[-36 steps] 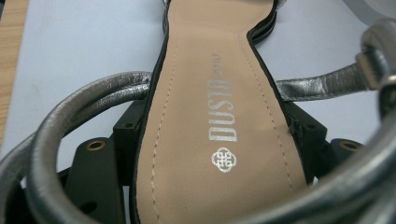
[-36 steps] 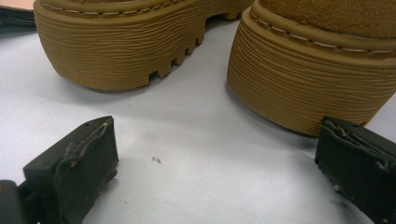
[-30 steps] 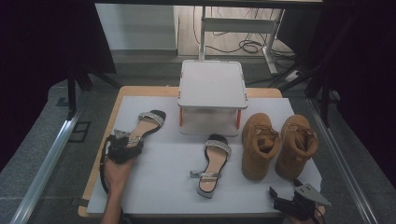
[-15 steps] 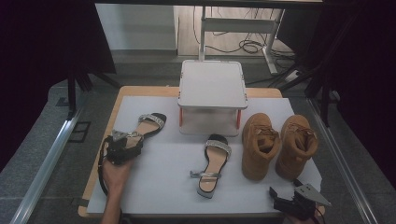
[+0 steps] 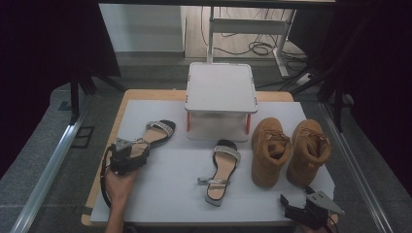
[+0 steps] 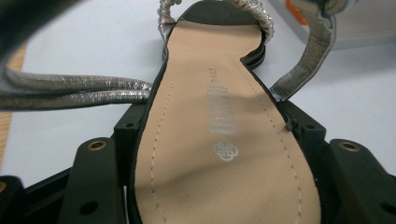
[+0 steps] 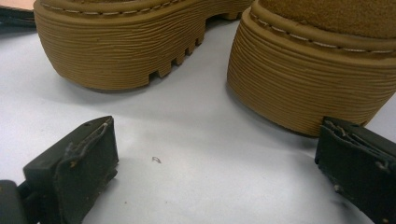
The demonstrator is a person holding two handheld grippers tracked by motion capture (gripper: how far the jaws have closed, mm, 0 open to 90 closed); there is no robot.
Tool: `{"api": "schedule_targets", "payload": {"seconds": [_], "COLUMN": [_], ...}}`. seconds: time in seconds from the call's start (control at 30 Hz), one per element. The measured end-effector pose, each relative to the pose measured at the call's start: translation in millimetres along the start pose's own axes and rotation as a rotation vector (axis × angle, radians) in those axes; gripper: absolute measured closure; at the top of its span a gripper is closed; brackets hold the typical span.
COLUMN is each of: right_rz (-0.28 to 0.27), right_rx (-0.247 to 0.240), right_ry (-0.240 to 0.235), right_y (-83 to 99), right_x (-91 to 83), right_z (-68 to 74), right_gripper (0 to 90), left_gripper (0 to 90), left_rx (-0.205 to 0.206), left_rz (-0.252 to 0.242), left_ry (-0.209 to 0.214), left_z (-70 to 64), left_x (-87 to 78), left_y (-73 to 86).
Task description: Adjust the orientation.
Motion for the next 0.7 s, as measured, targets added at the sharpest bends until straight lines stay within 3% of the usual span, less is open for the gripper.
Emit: {"api": "schedule_targets", "payload": {"seconds": [0.7], "right_rz": [0.000], "right_rx": [0.004], "right_ry": [-0.001], "right_y": [0.0], "right_x": [0.0], "right_z": [0.3], "right_gripper": [0.0], "left_gripper": [39.2], "left_rx": [0.060], "left_rz": [-0.060], "left_ry": [0.054], "left_z": [-28.6], "left_x": [-36.9], "left_y": [-5.6]}}
Point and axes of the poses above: each handheld gripper's, and its own axes: x roughly forward along the jaws, y roughly out of its underside, z roughly to its left, the point moved 7 cm from there along x, roughly forward along the jaws, and after that the axes turned 13 degrees about x, right-handed, at the moved point
